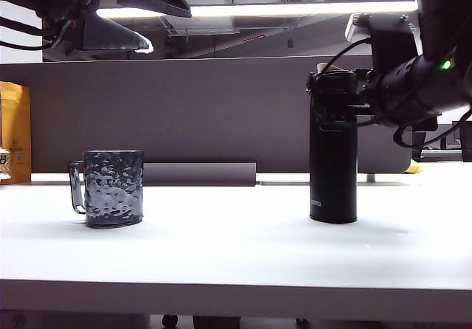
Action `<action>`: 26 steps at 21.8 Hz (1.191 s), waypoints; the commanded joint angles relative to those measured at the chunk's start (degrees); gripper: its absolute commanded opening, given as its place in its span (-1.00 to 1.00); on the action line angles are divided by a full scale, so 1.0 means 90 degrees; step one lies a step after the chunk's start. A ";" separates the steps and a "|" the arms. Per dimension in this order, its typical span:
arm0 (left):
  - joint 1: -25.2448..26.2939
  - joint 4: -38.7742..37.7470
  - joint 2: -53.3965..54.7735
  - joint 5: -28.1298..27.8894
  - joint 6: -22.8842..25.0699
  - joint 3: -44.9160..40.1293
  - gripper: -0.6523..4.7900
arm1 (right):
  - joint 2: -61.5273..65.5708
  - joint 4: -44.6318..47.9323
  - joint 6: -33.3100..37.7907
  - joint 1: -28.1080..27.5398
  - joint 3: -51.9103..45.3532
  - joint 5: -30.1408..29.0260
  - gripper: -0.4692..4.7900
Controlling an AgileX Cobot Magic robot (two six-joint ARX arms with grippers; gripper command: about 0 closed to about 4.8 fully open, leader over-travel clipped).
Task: Pick up the black thermos, pour some water into the cup, then place the black thermos back on the table.
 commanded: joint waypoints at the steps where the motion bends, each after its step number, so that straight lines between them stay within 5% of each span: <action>1: 0.0005 -0.0010 -0.0012 0.0051 0.0017 0.0036 1.00 | 0.0364 0.0384 0.0024 0.0005 0.0197 0.0160 1.00; 21: 0.0002 -0.1258 -0.0024 0.0083 0.0010 0.0034 1.00 | 0.1671 0.0816 0.0002 0.0000 0.1098 0.0170 1.00; 22: 0.0002 -0.1355 -0.0029 0.0102 -0.0007 0.0034 1.00 | 0.1671 0.0848 0.0002 -0.0010 0.1100 0.0165 0.80; 24: 0.0002 -0.1600 -0.0029 0.0102 -0.0005 0.0034 1.00 | 0.1671 0.0884 0.0002 -0.0015 0.1100 0.0141 0.08; 26: 0.0002 -0.1753 -0.0029 0.0236 -0.0005 0.0034 1.00 | 0.1671 0.0872 0.0000 -0.0015 0.1100 0.0143 -0.01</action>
